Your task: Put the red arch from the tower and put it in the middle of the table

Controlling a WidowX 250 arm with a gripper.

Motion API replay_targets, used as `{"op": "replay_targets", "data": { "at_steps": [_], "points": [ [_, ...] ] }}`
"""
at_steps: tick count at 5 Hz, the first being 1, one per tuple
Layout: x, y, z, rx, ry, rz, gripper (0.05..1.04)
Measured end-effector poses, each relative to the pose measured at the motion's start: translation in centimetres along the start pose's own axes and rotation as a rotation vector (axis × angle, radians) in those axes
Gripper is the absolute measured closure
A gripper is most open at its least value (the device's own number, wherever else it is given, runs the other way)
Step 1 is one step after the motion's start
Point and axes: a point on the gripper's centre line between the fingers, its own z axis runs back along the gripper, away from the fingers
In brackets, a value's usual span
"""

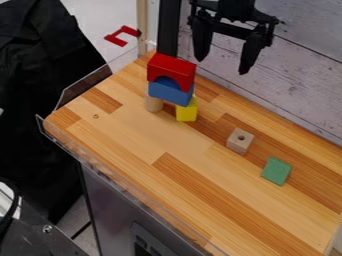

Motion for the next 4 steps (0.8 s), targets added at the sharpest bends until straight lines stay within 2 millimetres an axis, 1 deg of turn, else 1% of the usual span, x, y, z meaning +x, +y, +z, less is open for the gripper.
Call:
{"op": "replay_targets", "data": {
  "at_steps": [1, 2, 3, 4],
  "points": [
    [-0.3, 0.1, -1.3, 0.007, 0.044, 0.004, 0.084],
    [-0.6, 0.6, -1.3, 0.045, 0.020, 0.242, 0.084],
    [-0.6, 1.2, -0.3, 0.075, -0.039, 0.429, 0.083],
    [-0.7, 1.8, -0.1, 0.098, -0.046, 0.507, 0.084]
  ]
}}
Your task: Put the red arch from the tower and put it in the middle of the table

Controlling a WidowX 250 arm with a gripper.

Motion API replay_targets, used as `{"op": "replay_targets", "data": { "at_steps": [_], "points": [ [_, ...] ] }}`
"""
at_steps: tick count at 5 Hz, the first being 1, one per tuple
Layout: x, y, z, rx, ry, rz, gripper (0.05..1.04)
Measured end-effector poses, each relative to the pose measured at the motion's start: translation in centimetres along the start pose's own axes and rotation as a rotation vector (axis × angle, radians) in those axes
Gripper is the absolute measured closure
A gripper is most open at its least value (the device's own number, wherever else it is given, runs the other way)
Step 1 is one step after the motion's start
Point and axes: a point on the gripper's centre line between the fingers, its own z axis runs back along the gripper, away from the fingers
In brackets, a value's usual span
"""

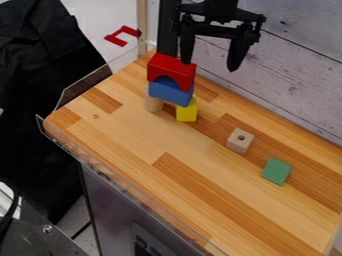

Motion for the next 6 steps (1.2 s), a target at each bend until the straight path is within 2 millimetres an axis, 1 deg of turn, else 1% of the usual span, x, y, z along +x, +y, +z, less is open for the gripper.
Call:
{"op": "replay_targets", "data": {
  "at_steps": [1, 2, 3, 4, 5, 6],
  "points": [
    [0.5, 0.8, 0.9, -0.026, -0.060, 0.215, 0.084],
    [1.5, 1.9, 0.8, -0.035, -0.102, 0.434, 0.084],
    [1.4, 2.6, 0.8, -0.072, -0.129, 0.548, 0.084],
    [1.6, 3.4, 0.4, -0.107, -0.138, 0.615, 0.084],
    [1.8, 3.7, -0.5, -0.154, -0.124, 0.672, 0.084],
    [2.3, 3.8, -0.5, -0.180, -0.127, 0.739, 0.083]
  ]
}}
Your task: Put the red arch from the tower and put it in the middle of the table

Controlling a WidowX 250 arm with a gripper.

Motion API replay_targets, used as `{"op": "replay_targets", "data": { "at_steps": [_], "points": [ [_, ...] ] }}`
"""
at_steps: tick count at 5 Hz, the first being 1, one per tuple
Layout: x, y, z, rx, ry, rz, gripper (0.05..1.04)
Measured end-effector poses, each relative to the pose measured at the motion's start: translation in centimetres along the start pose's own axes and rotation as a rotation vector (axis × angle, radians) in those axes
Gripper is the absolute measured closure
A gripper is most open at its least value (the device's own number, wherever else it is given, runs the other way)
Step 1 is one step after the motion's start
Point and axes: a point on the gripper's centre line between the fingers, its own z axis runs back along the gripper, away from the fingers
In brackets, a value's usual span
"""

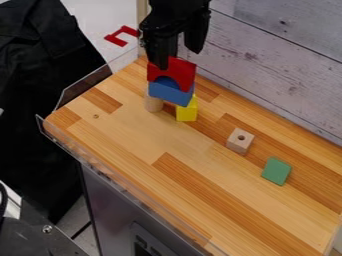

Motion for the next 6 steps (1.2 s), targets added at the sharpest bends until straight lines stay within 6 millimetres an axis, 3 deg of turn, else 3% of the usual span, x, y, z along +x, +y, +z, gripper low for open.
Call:
{"op": "replay_targets", "data": {
  "at_steps": [3, 6],
  "points": [
    [0.8, -0.7, -0.7, -0.055, 0.023, 0.137, 0.083],
    [2.1, 0.0, -2.8, -0.025, 0.073, 0.184, 0.084]
  ]
}}
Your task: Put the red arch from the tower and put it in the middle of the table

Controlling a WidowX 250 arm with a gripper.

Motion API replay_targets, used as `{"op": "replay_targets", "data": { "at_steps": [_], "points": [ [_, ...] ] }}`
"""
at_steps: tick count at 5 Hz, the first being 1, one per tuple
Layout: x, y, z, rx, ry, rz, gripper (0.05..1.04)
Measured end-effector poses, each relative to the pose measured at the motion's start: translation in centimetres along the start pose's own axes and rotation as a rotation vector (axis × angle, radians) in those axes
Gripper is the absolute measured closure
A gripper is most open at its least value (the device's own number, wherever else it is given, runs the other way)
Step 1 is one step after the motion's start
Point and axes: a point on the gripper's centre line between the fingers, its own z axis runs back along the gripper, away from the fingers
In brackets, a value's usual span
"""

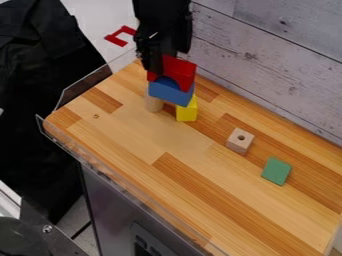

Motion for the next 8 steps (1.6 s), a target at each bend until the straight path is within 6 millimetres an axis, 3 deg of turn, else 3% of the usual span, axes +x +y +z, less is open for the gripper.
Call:
{"op": "replay_targets", "data": {
  "at_steps": [1, 2, 3, 6, 7, 8],
  "points": [
    [0.0, -0.1, -0.5, 0.027, 0.015, 0.003, 0.114],
    [0.0, -0.4, -0.9, 0.040, 0.018, -0.004, 0.389],
    [0.0, -0.6, -0.9, 0.037, 0.021, -0.011, 0.521],
    [-0.3, -1.0, -0.3, 0.009, 0.032, -0.039, 0.521],
    [-1.4, 0.3, 1.0, -0.017, 0.046, -0.044, 0.521],
    [-3.0, 2.1, 1.1, 0.042, 0.041, -0.106, 0.521]
  ]
}}
